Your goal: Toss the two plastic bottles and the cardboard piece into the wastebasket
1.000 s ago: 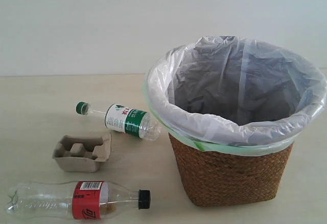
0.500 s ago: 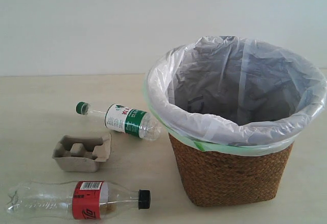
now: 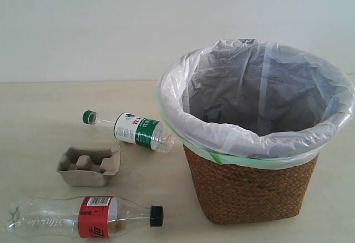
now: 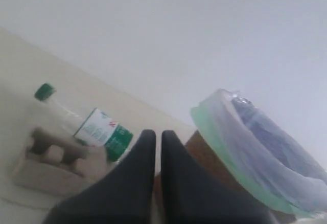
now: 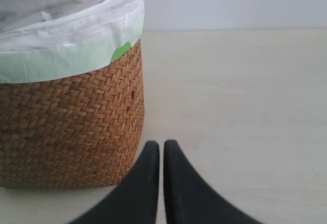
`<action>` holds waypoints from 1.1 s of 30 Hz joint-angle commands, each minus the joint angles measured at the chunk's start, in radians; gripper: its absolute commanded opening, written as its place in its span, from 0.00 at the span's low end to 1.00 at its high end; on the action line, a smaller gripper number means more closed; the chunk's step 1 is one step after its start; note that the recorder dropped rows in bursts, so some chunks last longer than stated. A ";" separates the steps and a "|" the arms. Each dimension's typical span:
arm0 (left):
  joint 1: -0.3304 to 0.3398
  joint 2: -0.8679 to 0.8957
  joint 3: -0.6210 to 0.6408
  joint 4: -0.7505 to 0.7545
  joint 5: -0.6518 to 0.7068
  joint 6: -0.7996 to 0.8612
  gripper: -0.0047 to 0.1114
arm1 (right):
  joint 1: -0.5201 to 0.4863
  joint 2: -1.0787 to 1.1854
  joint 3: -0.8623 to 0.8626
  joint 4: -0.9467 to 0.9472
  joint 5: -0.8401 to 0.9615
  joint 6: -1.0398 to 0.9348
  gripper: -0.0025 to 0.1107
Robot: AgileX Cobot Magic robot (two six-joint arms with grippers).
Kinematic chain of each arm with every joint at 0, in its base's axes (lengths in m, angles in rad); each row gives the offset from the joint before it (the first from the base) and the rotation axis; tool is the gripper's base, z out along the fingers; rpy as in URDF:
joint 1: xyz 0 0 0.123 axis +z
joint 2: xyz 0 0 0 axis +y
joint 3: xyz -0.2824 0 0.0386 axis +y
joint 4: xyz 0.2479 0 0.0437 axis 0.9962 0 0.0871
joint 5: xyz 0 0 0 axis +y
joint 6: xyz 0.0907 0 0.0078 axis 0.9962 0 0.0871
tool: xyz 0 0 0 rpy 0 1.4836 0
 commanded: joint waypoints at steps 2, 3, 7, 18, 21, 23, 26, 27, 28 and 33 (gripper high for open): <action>-0.009 0.134 -0.186 0.031 0.224 0.110 0.07 | -0.006 -0.004 -0.001 -0.005 -0.007 -0.004 0.02; -0.009 0.185 -0.236 0.125 0.293 0.072 0.07 | -0.006 -0.004 -0.001 -0.005 -0.007 -0.004 0.02; -0.009 0.391 -0.413 0.476 0.547 -0.027 0.07 | -0.006 -0.004 -0.001 -0.005 -0.007 -0.004 0.02; -0.068 0.795 -0.706 0.673 0.845 0.484 0.07 | -0.006 -0.004 -0.001 -0.005 -0.007 -0.004 0.02; -0.068 0.851 -0.706 0.700 0.845 0.614 0.07 | -0.006 -0.004 -0.001 -0.005 -0.007 -0.004 0.02; -0.068 0.886 -0.706 0.706 0.845 0.662 0.07 | -0.006 -0.004 -0.001 -0.005 -0.007 -0.004 0.02; -0.068 0.939 -0.706 0.760 0.835 0.787 0.07 | -0.006 -0.004 -0.001 -0.005 -0.007 -0.004 0.02; -0.068 0.958 -0.706 0.782 0.821 0.816 0.07 | -0.006 -0.004 -0.001 -0.005 -0.007 -0.004 0.02; -0.068 0.976 -0.706 0.803 0.799 0.840 0.07 | -0.006 -0.004 -0.001 -0.005 -0.007 -0.004 0.02; -0.068 1.071 -0.702 0.819 0.684 0.872 0.07 | -0.006 -0.004 -0.001 -0.005 -0.007 -0.004 0.02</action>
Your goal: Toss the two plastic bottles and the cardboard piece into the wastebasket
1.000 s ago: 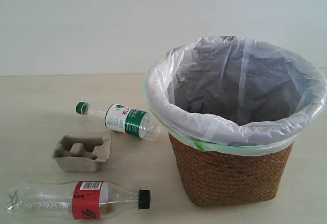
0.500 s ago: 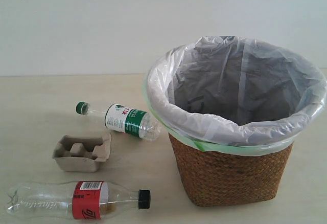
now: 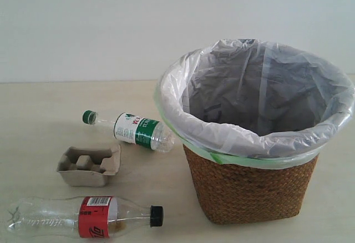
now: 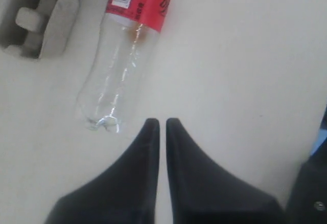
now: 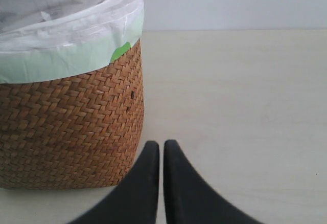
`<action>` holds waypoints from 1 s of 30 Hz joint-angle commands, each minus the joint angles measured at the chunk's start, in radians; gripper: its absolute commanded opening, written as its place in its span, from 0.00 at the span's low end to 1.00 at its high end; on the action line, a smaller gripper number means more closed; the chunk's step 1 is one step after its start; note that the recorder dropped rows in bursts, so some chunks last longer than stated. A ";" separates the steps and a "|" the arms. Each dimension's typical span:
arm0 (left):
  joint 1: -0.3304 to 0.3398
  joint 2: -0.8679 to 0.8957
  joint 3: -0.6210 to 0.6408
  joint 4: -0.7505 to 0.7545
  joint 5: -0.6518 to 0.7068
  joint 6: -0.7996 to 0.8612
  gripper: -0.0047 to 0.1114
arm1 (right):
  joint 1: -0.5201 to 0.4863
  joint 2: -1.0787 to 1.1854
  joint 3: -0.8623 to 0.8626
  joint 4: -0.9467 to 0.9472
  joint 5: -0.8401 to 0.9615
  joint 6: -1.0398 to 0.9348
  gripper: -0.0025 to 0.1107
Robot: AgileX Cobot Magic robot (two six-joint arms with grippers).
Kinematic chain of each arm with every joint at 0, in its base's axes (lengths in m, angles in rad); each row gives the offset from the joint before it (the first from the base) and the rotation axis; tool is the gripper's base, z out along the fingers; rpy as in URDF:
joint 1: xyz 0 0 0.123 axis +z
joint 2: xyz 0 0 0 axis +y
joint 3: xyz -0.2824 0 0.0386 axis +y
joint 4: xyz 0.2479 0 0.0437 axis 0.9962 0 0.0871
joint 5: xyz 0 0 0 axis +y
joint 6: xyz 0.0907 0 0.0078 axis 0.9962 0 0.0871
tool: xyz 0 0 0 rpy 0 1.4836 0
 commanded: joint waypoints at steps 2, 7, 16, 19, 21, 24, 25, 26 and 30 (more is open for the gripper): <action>-0.009 0.109 -0.001 0.026 -0.126 0.073 0.07 | -0.005 -0.004 -0.001 -0.005 -0.007 -0.004 0.02; -0.009 0.204 -0.001 -0.057 -0.255 0.081 0.07 | -0.005 -0.004 -0.001 -0.005 -0.007 -0.004 0.02; -0.018 0.330 -0.001 0.051 -0.272 0.115 0.07 | -0.005 -0.004 -0.001 -0.005 -0.007 -0.004 0.02; -0.061 0.369 -0.001 0.064 -0.290 0.113 0.07 | -0.005 -0.004 -0.001 -0.005 -0.007 -0.004 0.02; -0.095 0.395 -0.001 0.093 -0.306 0.095 0.07 | -0.005 -0.004 -0.001 -0.005 -0.007 -0.004 0.02; -0.147 0.428 -0.001 0.135 -0.315 0.067 0.12 | -0.005 -0.004 -0.001 -0.005 -0.007 -0.004 0.02; -0.160 0.439 -0.001 0.148 -0.317 0.056 0.16 | -0.005 -0.004 -0.001 -0.005 -0.007 -0.004 0.02; -0.168 0.445 -0.001 0.159 -0.322 0.042 0.20 | -0.005 -0.004 -0.001 -0.005 -0.007 -0.004 0.02; -0.183 0.474 -0.001 0.186 -0.375 -0.059 0.50 | -0.005 -0.004 -0.001 -0.005 -0.007 -0.004 0.02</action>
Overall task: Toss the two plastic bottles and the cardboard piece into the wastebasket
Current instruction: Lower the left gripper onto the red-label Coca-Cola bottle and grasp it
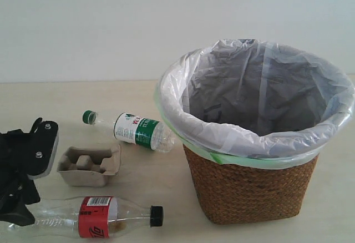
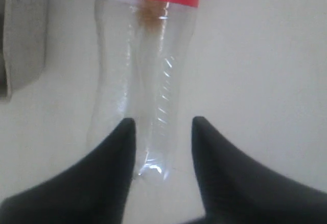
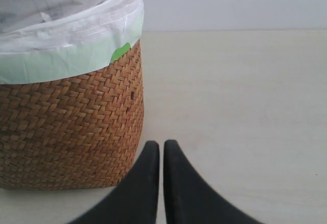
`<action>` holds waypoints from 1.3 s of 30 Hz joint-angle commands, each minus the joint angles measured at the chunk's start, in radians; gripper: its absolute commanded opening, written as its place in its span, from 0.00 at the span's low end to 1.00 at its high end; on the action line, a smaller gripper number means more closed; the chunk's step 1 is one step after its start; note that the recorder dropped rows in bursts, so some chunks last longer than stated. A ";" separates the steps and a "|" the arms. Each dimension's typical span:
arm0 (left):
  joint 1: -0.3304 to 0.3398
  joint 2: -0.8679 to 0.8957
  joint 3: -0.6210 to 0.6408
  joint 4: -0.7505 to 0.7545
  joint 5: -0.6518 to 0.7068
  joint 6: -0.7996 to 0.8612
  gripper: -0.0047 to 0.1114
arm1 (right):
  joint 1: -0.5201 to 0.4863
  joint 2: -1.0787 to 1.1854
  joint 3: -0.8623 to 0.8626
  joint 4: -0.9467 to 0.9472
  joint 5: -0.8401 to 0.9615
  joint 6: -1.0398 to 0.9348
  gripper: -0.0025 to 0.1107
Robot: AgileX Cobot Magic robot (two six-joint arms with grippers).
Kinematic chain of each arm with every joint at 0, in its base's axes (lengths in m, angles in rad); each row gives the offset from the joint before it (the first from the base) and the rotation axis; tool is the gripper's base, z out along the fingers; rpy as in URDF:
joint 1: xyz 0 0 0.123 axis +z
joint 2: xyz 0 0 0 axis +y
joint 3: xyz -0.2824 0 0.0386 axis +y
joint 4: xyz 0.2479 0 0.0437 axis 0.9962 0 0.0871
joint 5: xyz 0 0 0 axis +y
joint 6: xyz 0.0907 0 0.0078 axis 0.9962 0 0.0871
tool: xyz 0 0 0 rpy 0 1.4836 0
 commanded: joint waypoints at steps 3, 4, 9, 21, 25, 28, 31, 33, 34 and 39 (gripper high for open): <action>-0.013 0.029 -0.001 0.054 -0.052 -0.142 0.58 | -0.005 -0.004 -0.001 -0.005 -0.005 -0.004 0.02; -0.013 0.029 0.006 0.101 -0.054 -0.142 0.58 | -0.005 -0.004 -0.001 -0.005 -0.005 -0.004 0.02; -0.025 0.060 0.078 0.158 -0.199 -0.144 0.58 | -0.005 -0.004 -0.001 -0.005 -0.005 -0.004 0.02; -0.050 0.075 0.079 0.158 -0.271 -0.149 0.58 | -0.005 -0.004 -0.001 -0.005 -0.005 -0.004 0.02; -0.050 0.109 0.079 0.158 -0.269 -0.155 0.58 | -0.005 -0.004 -0.001 -0.005 -0.005 -0.004 0.02; -0.050 0.134 0.079 0.158 -0.270 -0.155 0.58 | -0.005 -0.004 -0.001 -0.005 -0.005 -0.004 0.02; -0.050 0.160 0.079 0.133 -0.270 -0.155 0.58 | -0.005 -0.004 -0.001 -0.005 -0.005 -0.004 0.02; -0.050 0.174 0.079 0.129 -0.270 -0.155 0.58 | -0.005 -0.004 -0.001 -0.005 -0.005 -0.004 0.02; -0.050 0.179 0.079 0.123 -0.269 -0.155 0.58 | -0.005 -0.004 -0.001 -0.005 -0.005 -0.004 0.02; -0.050 0.192 0.079 0.101 -0.267 -0.155 0.58 | -0.005 -0.004 -0.001 -0.005 -0.005 -0.004 0.02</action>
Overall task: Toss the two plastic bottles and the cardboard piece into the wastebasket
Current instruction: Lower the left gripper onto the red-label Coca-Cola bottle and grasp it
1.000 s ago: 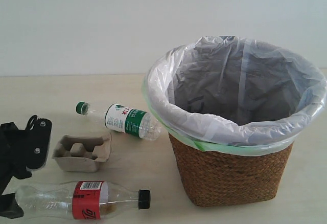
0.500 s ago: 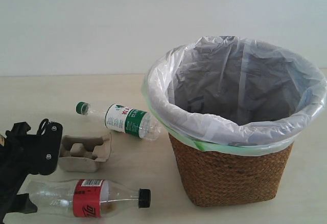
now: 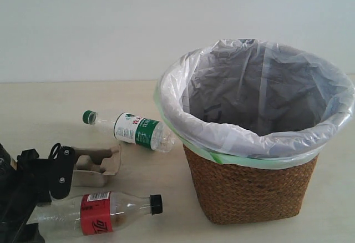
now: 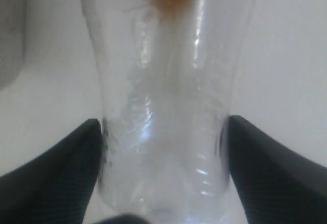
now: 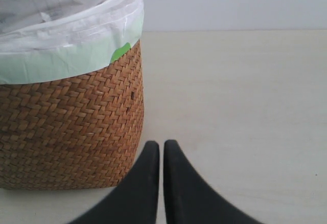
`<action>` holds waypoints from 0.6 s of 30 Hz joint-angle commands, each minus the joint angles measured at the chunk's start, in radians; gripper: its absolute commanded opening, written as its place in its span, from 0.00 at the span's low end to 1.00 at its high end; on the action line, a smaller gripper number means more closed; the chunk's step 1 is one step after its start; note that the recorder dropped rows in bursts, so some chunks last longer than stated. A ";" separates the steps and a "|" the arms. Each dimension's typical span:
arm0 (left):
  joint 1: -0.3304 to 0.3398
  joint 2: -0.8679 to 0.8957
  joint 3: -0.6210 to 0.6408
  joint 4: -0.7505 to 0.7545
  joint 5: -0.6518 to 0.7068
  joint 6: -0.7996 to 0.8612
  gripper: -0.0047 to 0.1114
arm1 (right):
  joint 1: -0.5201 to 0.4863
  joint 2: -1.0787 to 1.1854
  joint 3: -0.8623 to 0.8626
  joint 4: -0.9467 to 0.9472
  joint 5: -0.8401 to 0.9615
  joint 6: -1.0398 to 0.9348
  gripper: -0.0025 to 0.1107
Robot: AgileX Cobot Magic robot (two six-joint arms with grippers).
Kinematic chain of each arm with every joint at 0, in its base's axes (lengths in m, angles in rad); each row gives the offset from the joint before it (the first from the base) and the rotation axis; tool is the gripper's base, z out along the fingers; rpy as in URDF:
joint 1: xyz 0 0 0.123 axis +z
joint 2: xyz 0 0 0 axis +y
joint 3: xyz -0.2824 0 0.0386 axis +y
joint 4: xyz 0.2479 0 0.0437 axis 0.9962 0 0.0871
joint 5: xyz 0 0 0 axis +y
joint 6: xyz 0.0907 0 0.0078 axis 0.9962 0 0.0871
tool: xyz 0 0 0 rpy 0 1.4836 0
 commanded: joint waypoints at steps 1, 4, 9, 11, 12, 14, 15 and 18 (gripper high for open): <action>-0.004 0.018 0.002 -0.025 0.008 -0.009 0.58 | -0.005 -0.004 -0.001 -0.005 -0.005 -0.004 0.02; -0.004 0.038 0.002 -0.030 0.008 -0.009 0.58 | -0.005 -0.004 -0.001 -0.005 -0.005 -0.004 0.02; -0.004 0.064 0.002 -0.040 0.013 -0.009 0.53 | -0.005 -0.004 -0.001 -0.005 -0.005 -0.004 0.02; -0.004 0.064 0.002 -0.040 0.049 -0.009 0.43 | -0.005 -0.004 -0.001 -0.005 -0.005 -0.004 0.02; -0.004 0.062 0.000 -0.040 0.071 -0.009 0.38 | -0.005 -0.004 -0.001 -0.005 -0.005 -0.004 0.02; -0.004 0.059 -0.002 -0.040 0.098 -0.015 0.24 | -0.005 -0.004 -0.001 -0.005 -0.005 -0.004 0.02; -0.004 0.059 -0.004 -0.040 0.105 -0.029 0.17 | -0.005 -0.004 -0.001 -0.005 -0.005 -0.004 0.02; -0.004 0.057 -0.008 -0.041 0.123 -0.069 0.07 | -0.005 -0.004 -0.001 -0.005 -0.005 -0.004 0.02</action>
